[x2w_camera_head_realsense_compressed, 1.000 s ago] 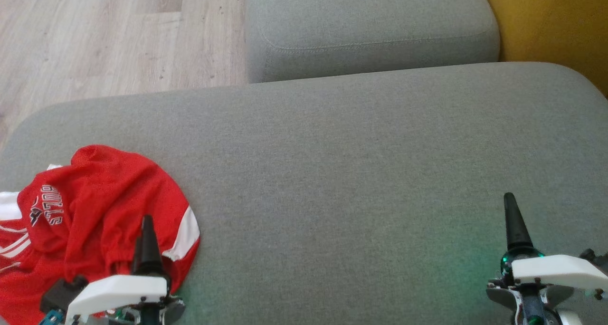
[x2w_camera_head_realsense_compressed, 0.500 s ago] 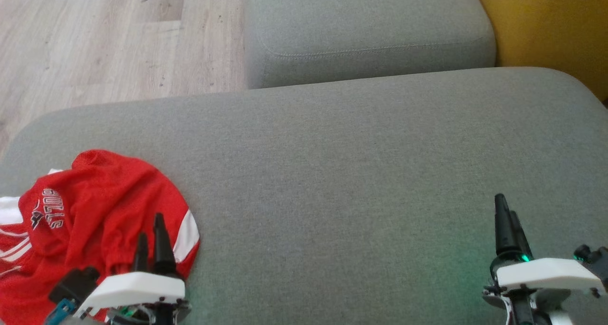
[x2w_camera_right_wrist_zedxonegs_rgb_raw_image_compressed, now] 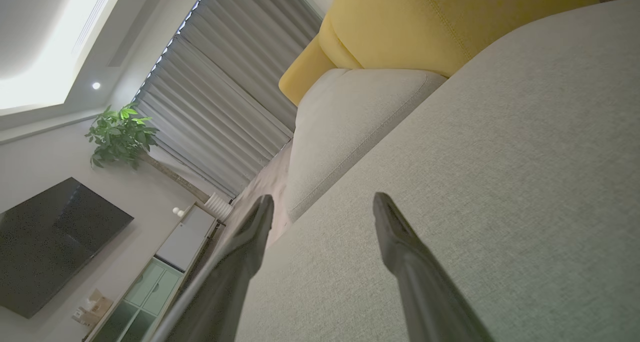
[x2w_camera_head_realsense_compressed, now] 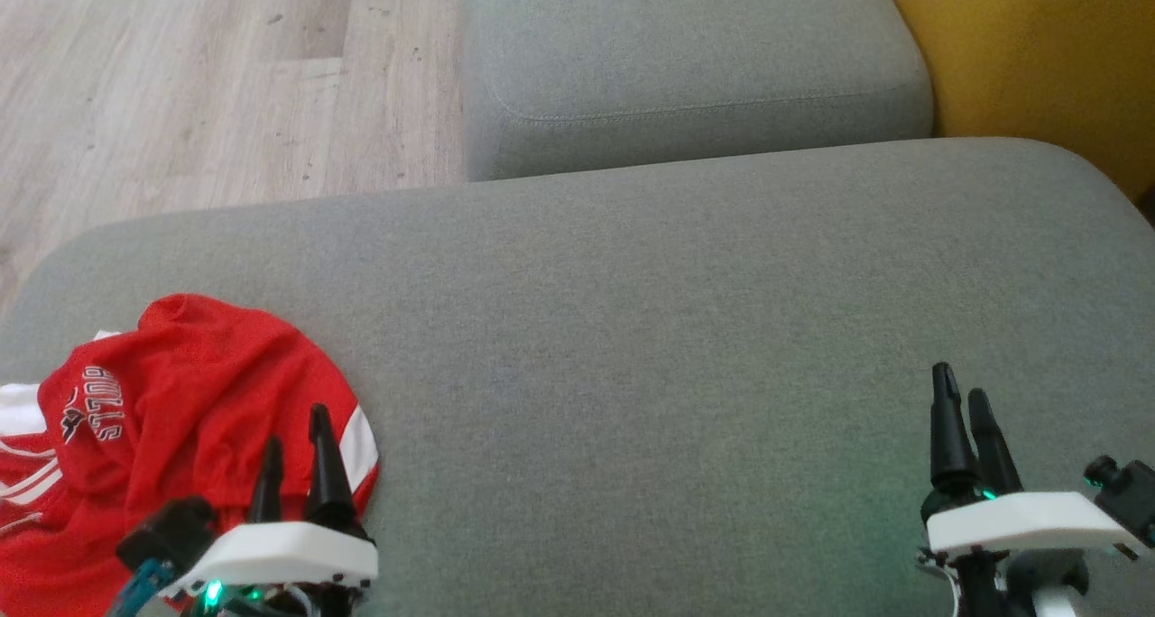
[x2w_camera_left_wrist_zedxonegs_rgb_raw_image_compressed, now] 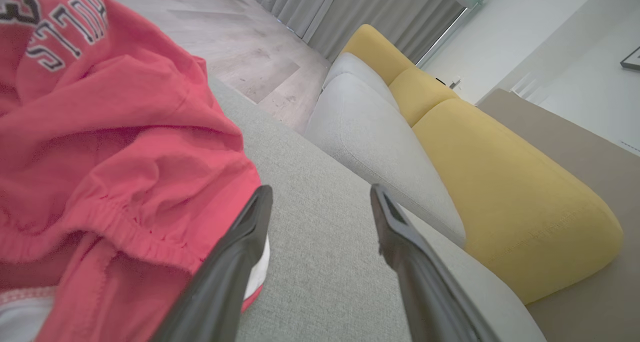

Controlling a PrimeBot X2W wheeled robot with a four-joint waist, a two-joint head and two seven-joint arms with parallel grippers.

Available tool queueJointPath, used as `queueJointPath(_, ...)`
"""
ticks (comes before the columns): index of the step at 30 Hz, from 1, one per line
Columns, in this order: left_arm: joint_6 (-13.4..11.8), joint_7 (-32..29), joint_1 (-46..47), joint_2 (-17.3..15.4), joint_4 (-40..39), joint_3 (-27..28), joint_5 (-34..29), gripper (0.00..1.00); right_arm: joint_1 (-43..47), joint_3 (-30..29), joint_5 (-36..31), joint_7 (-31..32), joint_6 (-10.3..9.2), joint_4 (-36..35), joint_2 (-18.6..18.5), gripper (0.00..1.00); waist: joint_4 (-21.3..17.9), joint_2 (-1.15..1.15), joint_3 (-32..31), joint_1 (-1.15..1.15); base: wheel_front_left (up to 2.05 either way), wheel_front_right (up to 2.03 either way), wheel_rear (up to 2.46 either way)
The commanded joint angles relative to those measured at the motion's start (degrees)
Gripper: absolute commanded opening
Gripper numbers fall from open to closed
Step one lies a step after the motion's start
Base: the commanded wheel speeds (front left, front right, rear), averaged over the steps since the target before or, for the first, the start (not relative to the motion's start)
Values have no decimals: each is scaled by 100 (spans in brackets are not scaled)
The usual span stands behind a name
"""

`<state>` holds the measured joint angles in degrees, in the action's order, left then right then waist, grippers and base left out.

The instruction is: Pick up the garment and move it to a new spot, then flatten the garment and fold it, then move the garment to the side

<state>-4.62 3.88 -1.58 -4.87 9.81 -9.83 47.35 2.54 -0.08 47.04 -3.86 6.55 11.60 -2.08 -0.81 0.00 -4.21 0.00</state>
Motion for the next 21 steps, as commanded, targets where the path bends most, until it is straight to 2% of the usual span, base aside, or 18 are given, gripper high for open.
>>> queueJointPath(1,-45,86,179,-99,-252,11,-226,100,-110,89,-197,-80,46,-242,-56,100,2,0,-9,0,0,0,0)
queueJointPath(21,-353,421,109,-231,-273,-422,-1613,100,73,155,-1466,-418,62,-322,-63,100,41,0,-168,0,0,0,0)
